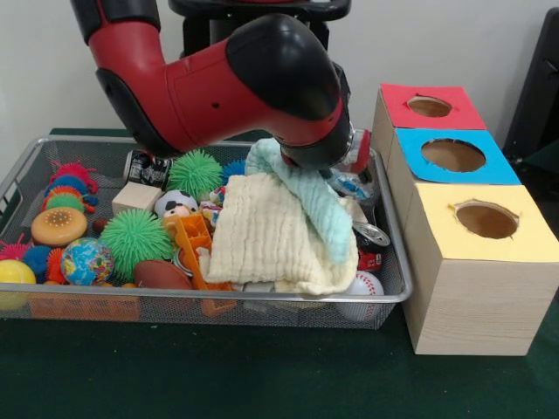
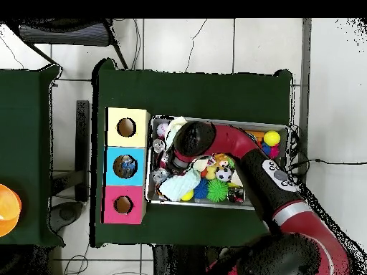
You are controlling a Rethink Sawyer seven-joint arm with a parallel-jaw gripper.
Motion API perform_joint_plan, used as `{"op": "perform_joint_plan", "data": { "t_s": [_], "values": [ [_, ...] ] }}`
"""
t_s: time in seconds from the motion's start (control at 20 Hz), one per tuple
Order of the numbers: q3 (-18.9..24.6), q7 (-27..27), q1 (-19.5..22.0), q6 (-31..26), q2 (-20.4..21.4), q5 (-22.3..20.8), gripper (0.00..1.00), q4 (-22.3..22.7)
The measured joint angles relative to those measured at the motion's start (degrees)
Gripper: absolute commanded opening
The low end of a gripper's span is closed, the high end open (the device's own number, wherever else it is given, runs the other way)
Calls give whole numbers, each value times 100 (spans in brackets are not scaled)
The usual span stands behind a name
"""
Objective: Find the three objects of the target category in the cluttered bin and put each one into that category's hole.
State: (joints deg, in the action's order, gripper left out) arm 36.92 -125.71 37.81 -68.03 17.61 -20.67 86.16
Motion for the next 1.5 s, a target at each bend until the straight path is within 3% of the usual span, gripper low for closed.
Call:
{"op": "perform_joint_plan", "data": {
  "t_s": [0.25, 0.3, 0.85, 1.2, 1.25, 1.5],
  "values": [
    [112, 0, 46, -414, -111, 92, 100, 0],
    [161, 0, 101, -432, -154, 94, 0, 1],
    [336, 0, 385, -256, -109, 78, 0, 202],
    [500, 0, 627, 882, 172, -25, 0, 646],
    [534, 0, 677, 1243, 273, -72, 100, 770],
    [598, 0, 729, 1466, 356, -88, 100, 870]
  ]
}}
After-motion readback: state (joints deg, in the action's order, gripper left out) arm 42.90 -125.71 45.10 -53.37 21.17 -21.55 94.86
